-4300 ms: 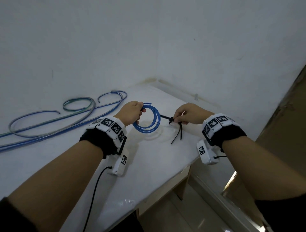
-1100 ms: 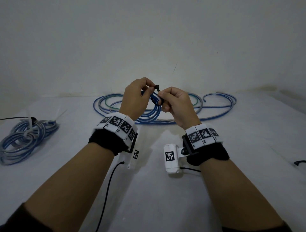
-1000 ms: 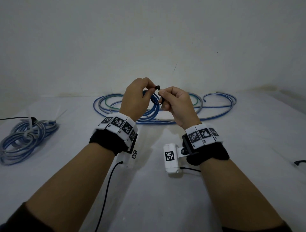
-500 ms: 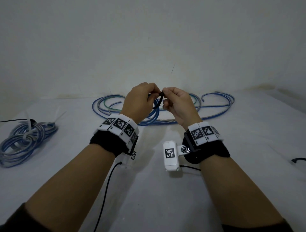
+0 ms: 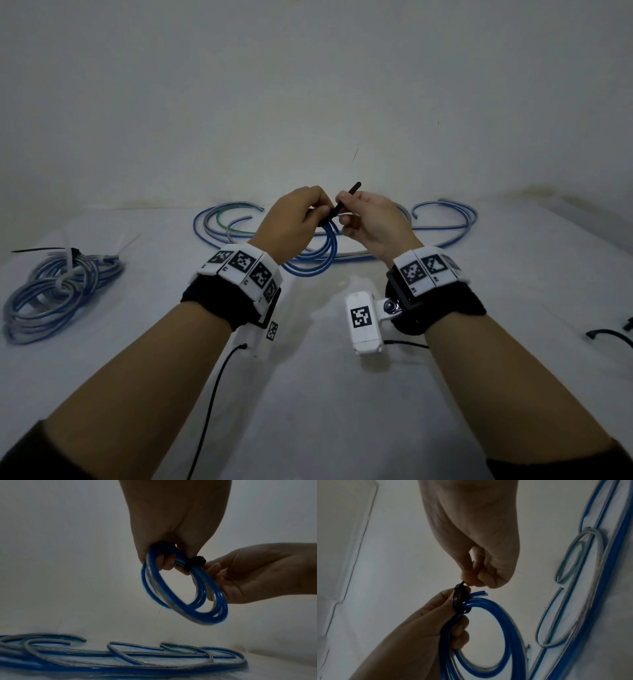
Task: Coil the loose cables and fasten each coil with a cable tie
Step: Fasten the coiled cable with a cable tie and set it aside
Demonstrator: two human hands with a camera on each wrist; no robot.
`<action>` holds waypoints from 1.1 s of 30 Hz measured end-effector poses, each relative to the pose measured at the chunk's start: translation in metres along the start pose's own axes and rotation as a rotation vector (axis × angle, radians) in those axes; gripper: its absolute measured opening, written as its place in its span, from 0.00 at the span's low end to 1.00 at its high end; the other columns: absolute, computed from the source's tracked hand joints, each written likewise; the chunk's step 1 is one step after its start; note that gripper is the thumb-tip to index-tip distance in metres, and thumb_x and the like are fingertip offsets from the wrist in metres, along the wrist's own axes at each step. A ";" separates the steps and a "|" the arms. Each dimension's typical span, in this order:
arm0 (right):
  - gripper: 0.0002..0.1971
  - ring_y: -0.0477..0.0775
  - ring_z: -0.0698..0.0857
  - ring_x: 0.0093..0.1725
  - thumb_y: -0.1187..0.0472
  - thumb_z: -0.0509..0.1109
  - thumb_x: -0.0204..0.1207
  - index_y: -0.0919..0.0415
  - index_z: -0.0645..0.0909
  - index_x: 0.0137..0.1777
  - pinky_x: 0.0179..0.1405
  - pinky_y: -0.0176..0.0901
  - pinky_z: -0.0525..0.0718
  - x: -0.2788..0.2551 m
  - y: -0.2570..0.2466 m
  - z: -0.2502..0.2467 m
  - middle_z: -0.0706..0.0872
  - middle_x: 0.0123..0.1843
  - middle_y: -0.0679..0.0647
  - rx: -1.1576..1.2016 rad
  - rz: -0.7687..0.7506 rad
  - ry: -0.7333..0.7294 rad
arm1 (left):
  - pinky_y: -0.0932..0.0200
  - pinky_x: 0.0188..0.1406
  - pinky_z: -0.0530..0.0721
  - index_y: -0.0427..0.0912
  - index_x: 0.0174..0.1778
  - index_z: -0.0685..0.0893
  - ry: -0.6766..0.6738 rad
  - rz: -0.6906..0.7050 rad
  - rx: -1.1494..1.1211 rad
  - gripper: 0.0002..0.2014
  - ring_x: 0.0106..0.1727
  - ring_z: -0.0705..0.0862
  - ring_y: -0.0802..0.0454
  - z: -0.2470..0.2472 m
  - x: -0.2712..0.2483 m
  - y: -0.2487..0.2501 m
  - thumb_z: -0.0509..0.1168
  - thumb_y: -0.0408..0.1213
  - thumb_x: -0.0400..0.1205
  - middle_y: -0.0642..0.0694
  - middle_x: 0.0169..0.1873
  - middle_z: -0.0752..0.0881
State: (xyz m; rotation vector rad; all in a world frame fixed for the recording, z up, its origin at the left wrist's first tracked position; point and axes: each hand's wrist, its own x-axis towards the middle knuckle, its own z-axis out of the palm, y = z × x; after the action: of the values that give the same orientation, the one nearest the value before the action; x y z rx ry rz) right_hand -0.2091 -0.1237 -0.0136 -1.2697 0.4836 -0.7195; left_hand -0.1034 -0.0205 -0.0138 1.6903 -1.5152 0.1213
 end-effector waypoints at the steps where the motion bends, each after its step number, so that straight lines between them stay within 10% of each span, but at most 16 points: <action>1: 0.09 0.45 0.74 0.24 0.64 0.64 0.81 0.62 0.76 0.38 0.23 0.34 0.73 0.001 -0.001 0.001 0.78 0.31 0.53 -0.004 0.009 0.026 | 0.68 0.39 0.74 0.39 0.44 0.81 -0.015 0.013 0.007 0.07 0.39 0.80 0.57 -0.001 -0.001 0.001 0.59 0.34 0.84 0.49 0.37 0.82; 8: 0.11 0.42 0.71 0.17 0.66 0.65 0.81 0.64 0.76 0.35 0.16 0.30 0.73 0.010 -0.008 0.009 0.74 0.27 0.54 -0.066 0.028 0.180 | 0.75 0.31 0.68 0.35 0.45 0.80 -0.120 0.068 0.068 0.08 0.31 0.73 0.70 -0.009 -0.004 0.008 0.58 0.34 0.84 0.58 0.29 0.74; 17: 0.12 0.43 0.69 0.22 0.66 0.62 0.82 0.63 0.76 0.36 0.20 0.31 0.68 0.001 -0.004 0.018 0.74 0.29 0.53 -0.052 0.141 0.000 | 0.62 0.36 0.63 0.35 0.51 0.79 -0.192 -0.049 0.165 0.10 0.43 0.74 0.50 -0.014 -0.005 0.008 0.55 0.36 0.86 0.46 0.41 0.78; 33: 0.12 0.46 0.67 0.22 0.67 0.65 0.79 0.65 0.77 0.33 0.23 0.35 0.67 0.006 -0.014 0.042 0.72 0.28 0.55 -0.148 0.089 0.102 | 0.65 0.38 0.63 0.33 0.49 0.79 -0.055 0.041 0.225 0.07 0.42 0.73 0.52 -0.022 -0.014 0.000 0.59 0.33 0.84 0.48 0.42 0.76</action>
State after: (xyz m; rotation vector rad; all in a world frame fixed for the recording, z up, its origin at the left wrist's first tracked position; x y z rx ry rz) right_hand -0.1791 -0.1013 0.0109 -1.3451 0.6832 -0.6857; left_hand -0.0977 0.0039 -0.0073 1.8513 -1.6271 0.2779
